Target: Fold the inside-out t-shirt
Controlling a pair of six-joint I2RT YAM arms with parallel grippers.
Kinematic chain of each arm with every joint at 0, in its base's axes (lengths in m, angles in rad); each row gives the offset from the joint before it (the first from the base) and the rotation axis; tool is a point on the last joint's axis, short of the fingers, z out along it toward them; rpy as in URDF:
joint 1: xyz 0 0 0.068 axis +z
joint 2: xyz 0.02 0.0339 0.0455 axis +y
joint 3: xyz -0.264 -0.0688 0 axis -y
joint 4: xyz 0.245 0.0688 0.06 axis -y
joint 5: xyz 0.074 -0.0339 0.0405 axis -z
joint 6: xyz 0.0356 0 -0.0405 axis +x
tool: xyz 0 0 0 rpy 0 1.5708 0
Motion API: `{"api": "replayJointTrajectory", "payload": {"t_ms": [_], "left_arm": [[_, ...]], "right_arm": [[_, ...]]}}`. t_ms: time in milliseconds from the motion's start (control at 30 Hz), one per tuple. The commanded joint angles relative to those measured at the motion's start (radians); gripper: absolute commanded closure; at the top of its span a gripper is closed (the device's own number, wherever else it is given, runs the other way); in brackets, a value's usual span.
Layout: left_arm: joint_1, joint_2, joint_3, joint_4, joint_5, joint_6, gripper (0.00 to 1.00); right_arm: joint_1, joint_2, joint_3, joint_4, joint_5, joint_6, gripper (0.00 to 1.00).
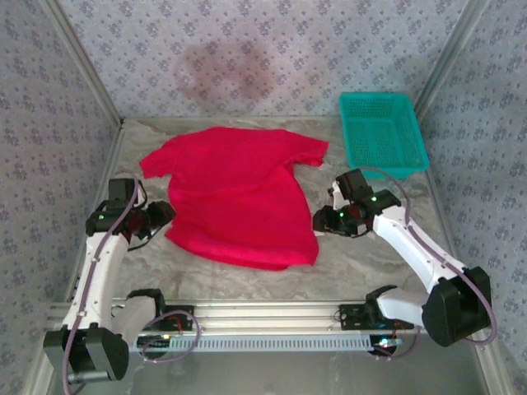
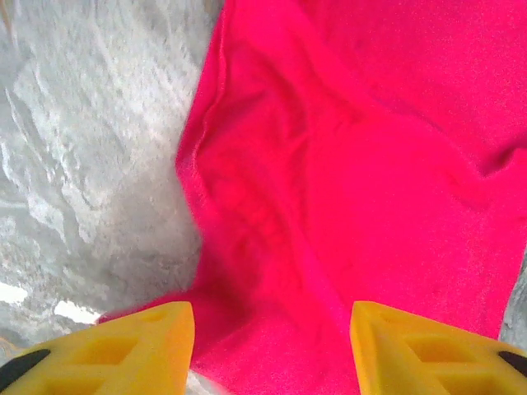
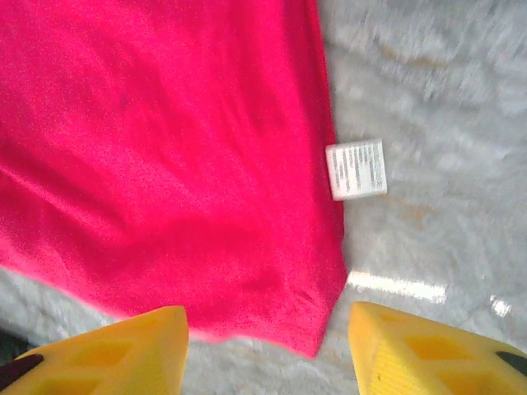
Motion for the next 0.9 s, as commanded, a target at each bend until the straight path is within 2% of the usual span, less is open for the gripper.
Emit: {"api": "replayJointTrajectory", "payload": {"t_ms": [0, 200, 367, 600, 767, 867], "left_arm": [[0.000, 0.023, 0.074, 0.101, -0.019, -0.027, 0.46], [-0.036, 0.253, 0.122, 0.306, 0.043, -0.084, 0.46], [-0.086, 0.525, 0.208, 0.432, 0.042, -0.090, 0.46], [-0.096, 0.943, 0.433, 0.476, 0.053, -0.085, 0.46], [-0.096, 1.162, 0.619, 0.464, 0.048, -0.077, 0.46], [-0.093, 1.293, 0.765, 0.441, 0.040, -0.078, 0.46]], "right_arm": [[0.009, 0.072, 0.092, 0.119, 0.075, 0.014, 0.42], [0.096, 0.367, 0.312, 0.239, 0.095, 0.008, 0.46], [0.109, 0.675, 0.542, 0.222, 0.073, -0.001, 0.50], [0.064, 0.995, 0.815, 0.179, 0.081, 0.051, 0.52], [-0.001, 1.140, 0.941, 0.146, 0.081, 0.071, 0.53], [-0.042, 1.245, 1.078, 0.114, 0.087, 0.064, 0.54]]}}
